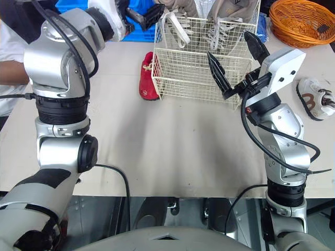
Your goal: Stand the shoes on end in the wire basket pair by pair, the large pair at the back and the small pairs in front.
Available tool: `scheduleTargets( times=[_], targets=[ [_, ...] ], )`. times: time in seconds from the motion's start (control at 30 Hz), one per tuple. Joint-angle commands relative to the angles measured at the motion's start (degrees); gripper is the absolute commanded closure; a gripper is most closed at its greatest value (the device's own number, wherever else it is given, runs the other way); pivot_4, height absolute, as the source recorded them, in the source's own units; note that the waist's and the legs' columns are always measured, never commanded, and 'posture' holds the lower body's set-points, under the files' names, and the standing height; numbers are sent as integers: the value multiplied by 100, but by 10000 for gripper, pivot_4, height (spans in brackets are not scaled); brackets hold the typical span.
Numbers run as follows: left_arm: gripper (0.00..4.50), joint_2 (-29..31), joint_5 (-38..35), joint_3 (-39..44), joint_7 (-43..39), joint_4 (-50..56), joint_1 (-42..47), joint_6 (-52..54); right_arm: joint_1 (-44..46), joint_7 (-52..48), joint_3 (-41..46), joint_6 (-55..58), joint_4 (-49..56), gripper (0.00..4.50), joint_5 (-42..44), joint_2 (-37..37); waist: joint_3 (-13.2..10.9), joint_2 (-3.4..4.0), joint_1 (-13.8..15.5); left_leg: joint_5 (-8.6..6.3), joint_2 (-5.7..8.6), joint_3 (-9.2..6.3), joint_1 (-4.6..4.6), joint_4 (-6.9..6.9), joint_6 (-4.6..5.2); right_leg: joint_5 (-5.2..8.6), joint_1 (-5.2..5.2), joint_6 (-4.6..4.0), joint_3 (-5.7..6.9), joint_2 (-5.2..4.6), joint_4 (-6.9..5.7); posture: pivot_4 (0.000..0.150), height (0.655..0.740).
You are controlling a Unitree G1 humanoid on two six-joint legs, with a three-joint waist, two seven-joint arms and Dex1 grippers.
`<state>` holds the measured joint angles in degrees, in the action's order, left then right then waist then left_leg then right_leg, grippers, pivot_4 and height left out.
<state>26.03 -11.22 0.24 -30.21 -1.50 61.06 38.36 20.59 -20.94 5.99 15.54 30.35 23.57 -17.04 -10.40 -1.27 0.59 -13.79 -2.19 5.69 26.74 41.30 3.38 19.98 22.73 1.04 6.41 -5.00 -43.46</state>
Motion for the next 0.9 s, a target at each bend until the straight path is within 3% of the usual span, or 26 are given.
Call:
scheduleTargets(
  times=[0.03, 0.33, 0.63, 0.9],
  targets=[
    [452, 45, -203, 289, -441, -29, -295, -1163, 98, -25, 33, -151, 94, 0, 54, -2, 0, 0, 3, 0, 0, 0, 0, 0, 0, 0, 0, 0, 0, 0, 0, 1500, 6860],
    [452, -177, -235, 711, -748, -1616, -665, -3508, 111, -22, 25, -164, 71, 0, 60, -15, 1, 1, 18, 0, 1, 2, 0, 1, 0, 0, -1, 0, 2, -1, 0, 1500, 6860],
    [452, -223, 156, 580, -1216, -4440, 581, -5412, 165, -15, -7, -159, 52, 0, 61, -13, 1, 0, 12, 0, 2, 2, 3, 1, 1, 0, 0, 0, 9, 0, 0, 1500, 6860],
    [452, -470, 173, 709, -1336, -5877, 1386, -6140, 125, 51, 9, -197, 104, 0, 5, -3, 0, 0, 5, 0, 2, 3, 3, 0, 1, 0, 1, 1, 10, 0, 2, 1500, 6860]
  ],
)
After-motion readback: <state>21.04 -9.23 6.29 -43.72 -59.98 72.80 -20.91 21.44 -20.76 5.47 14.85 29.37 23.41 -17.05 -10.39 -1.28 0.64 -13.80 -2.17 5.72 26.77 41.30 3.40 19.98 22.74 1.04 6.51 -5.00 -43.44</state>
